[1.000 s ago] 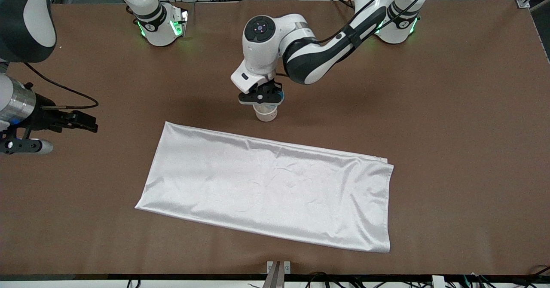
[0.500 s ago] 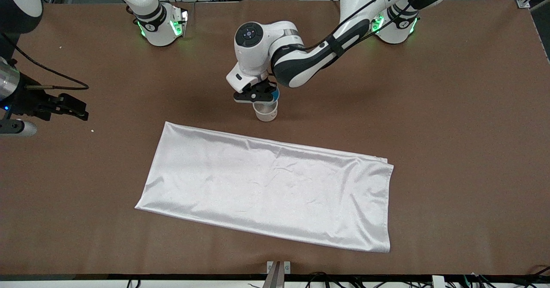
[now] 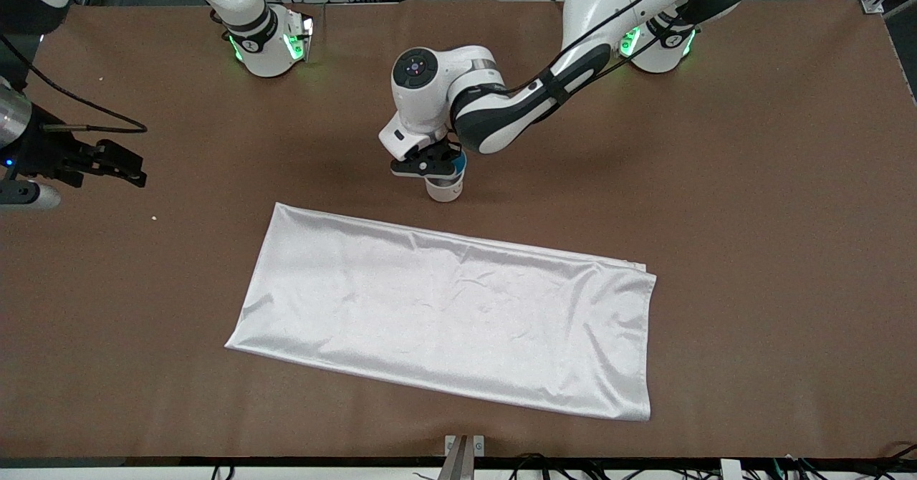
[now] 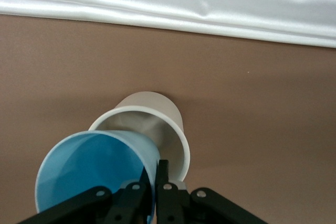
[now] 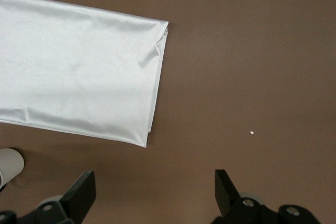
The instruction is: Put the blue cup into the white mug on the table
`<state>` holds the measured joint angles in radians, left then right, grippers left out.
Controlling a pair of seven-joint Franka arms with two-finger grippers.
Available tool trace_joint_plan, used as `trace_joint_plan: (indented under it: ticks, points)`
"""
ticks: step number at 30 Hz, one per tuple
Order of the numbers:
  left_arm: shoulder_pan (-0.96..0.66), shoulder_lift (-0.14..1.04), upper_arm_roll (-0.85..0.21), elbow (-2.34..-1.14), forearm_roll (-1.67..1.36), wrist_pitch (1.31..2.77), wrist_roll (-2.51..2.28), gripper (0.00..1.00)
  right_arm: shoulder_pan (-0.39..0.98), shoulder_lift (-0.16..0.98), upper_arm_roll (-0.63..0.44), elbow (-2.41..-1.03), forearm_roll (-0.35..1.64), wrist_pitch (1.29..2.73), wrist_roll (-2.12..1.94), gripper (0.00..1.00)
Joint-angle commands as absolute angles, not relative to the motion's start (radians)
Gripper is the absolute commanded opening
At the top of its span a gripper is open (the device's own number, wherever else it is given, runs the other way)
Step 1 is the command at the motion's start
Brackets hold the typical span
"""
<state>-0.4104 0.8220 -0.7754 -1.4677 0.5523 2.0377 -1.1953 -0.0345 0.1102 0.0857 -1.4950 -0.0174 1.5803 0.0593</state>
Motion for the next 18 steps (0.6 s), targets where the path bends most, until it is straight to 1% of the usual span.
trace_joint_plan:
  ticks: [1,3,4,5,7,8,9,10,14,18]
  points:
    - [-0.408,0.841,-0.788,-1.442,0.591,2.037,-1.221,0.11,-0.048,0.045,0.094,-1.624,-0.014,1.675,0.046,1.00]
    - [-0.407,0.841,-0.788,-1.443,0.591,2.043,-1.221,0.20,-0.048,0.044,0.094,-1.631,-0.014,1.683,0.046,1.00]
    - [-0.407,0.841,-0.788,-1.443,0.591,2.045,-1.221,0.27,-0.048,0.044,0.094,-1.632,-0.014,1.683,0.046,1.00]
    - [-0.407,0.841,-0.787,-1.443,0.591,2.045,-1.221,0.39,-0.046,0.044,0.094,-1.634,-0.014,1.684,0.046,1.00]
    - [-0.407,0.841,-0.788,-1.443,0.591,2.045,-1.221,0.54,-0.046,0.043,0.092,-1.652,-0.014,1.697,0.046,1.00]
    - [-0.407,0.839,-0.787,-1.443,0.591,2.045,-1.221,0.67,-0.046,0.038,0.092,-1.664,-0.014,1.709,0.046,1.00]
    - [-0.407,0.838,-0.787,-1.443,0.592,2.045,-1.221,0.91,-0.046,0.032,0.092,-1.680,-0.014,1.721,0.046,1.00]
    - [-0.405,0.836,-0.787,-1.443,0.592,2.045,-1.221,1.00,-0.046,0.028,0.092,-1.698,-0.014,1.735,0.046,1.00]
    - [-0.403,0.834,-0.787,-1.439,0.591,2.045,-1.221,1.00,-0.048,0.012,0.092,-1.755,-0.015,1.790,0.046,1.00]
    - [-0.403,0.828,-0.782,-1.437,0.591,2.045,-1.216,1.00,-0.046,0.012,0.092,-1.767,-0.015,1.813,0.046,1.00]
